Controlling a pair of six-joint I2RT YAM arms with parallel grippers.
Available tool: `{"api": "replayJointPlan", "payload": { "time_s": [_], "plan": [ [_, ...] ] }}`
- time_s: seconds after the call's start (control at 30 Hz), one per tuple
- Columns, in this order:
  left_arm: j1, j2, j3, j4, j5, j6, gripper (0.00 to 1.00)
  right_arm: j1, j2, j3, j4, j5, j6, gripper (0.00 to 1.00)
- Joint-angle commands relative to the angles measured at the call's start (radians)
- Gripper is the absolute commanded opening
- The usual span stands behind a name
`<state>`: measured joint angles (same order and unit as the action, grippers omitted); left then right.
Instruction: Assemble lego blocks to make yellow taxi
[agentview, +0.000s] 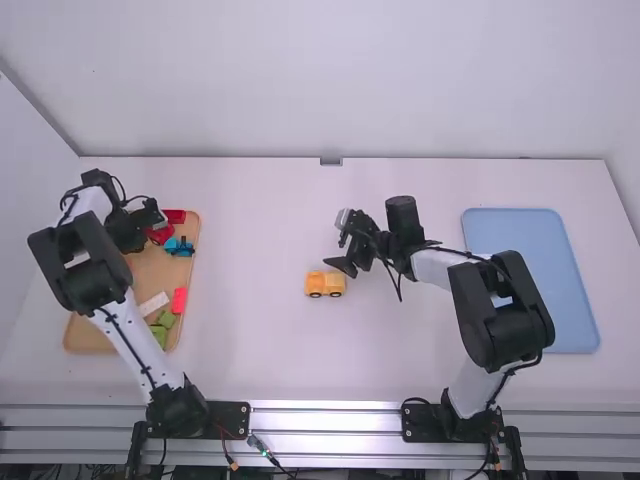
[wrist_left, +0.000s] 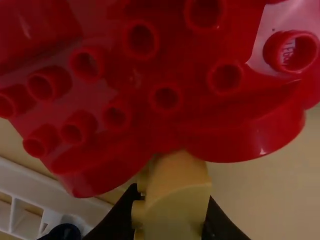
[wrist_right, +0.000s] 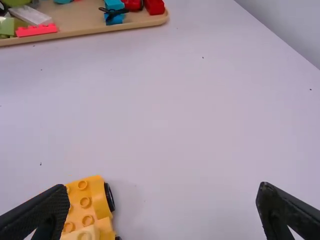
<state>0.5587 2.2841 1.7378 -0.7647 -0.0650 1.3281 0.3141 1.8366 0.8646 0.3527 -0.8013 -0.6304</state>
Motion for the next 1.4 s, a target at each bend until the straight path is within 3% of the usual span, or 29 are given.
{"api": "replayJointPlan", "payload": {
  "time_s": [0.0,0.37,0.57,0.8,0.93,1.17,1.37],
  "plan": [
    [-0.003,0.011,-0.028,-0.001,-0.007,-0.004,0.22,0.000,-0.011,0.006,-0.001,-0.009,0.006,0.99],
    [-0.015,0.008,0.048,-0.018,-0.054,-0.147,0.25,0.000,-0.010,0.006,0.005,-0.009,0.006,0.99],
    [-0.022,0.005,0.217,-0.222,0.045,-0.201,0.22,0.000,-0.011,0.006,0.007,-0.012,0.006,0.99],
    [-0.024,-0.009,0.413,-0.356,0.101,-0.421,0.16,0.000,-0.011,0.006,0.008,-0.013,0.007,0.99],
    [-0.045,-0.015,0.484,-0.439,0.160,-0.421,0.15,0.000,-0.011,0.006,0.018,-0.013,0.021,0.99],
    [-0.106,-0.037,0.478,-0.418,0.082,-0.476,0.02,0.000,-0.011,0.006,0.101,-0.013,0.137,0.99],
    [-0.158,-0.042,0.405,-0.298,0.064,-0.544,0.02,0.014,-0.011,0.006,0.123,-0.012,0.135,0.99]
  ]
}}
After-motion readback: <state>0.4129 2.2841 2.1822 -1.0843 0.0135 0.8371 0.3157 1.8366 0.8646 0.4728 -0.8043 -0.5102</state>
